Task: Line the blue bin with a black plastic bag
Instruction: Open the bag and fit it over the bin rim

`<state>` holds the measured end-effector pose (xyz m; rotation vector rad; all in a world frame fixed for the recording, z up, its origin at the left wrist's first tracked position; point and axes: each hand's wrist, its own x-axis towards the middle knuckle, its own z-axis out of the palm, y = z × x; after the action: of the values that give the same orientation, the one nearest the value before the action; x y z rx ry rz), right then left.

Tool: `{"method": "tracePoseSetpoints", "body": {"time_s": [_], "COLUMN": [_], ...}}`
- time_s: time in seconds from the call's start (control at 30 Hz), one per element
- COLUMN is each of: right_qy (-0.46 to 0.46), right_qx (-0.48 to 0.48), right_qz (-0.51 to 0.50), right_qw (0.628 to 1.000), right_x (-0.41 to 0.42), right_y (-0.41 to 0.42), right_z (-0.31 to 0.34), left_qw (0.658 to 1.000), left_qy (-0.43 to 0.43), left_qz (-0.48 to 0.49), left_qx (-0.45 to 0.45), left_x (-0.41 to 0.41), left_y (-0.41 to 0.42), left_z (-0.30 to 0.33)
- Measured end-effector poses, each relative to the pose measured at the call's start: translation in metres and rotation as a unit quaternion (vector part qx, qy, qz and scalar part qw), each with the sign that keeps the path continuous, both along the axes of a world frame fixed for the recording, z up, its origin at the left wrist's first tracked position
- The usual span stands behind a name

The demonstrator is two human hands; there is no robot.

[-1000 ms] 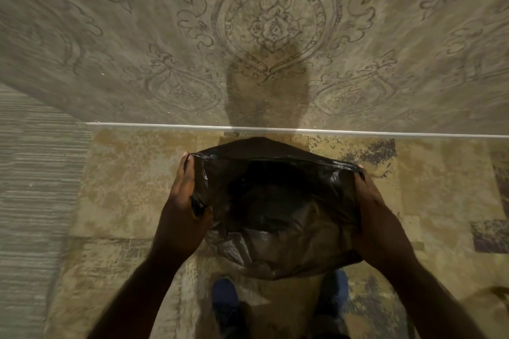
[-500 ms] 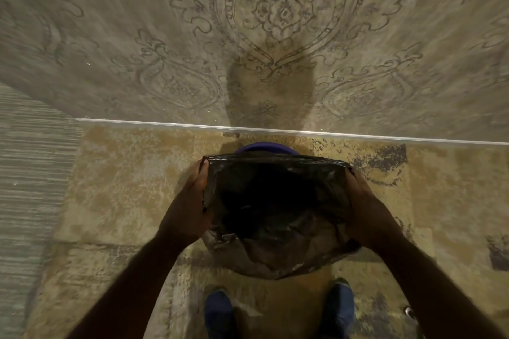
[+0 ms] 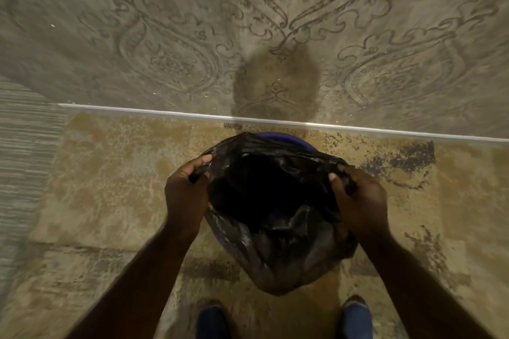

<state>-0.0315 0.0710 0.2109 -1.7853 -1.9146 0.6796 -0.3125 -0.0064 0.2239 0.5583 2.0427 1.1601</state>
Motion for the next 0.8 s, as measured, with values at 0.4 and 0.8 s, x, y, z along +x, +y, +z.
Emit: {"method": "tracePoseSetpoints", "body": {"time_s": [0.4, 0.8], "right_qy": [-0.053, -0.083], "right_qx": [-0.016, -0.127], "right_qz": [0.059, 0.152], "right_qw": [0.997, 0.977], "right_x": [-0.010, -0.018], "right_y": [0.081, 0.118], "right_z": [-0.067, -0.094], "left_qw": [0.988, 0.988], "left_qy": [-0.138, -0.126], "left_qz": [0.071, -0.051], "left_qx": [-0.014, -0.072], "left_x": [-0.027, -0.047], "left_y": [0.029, 0.029], "left_z": [-0.066, -0.103]}}
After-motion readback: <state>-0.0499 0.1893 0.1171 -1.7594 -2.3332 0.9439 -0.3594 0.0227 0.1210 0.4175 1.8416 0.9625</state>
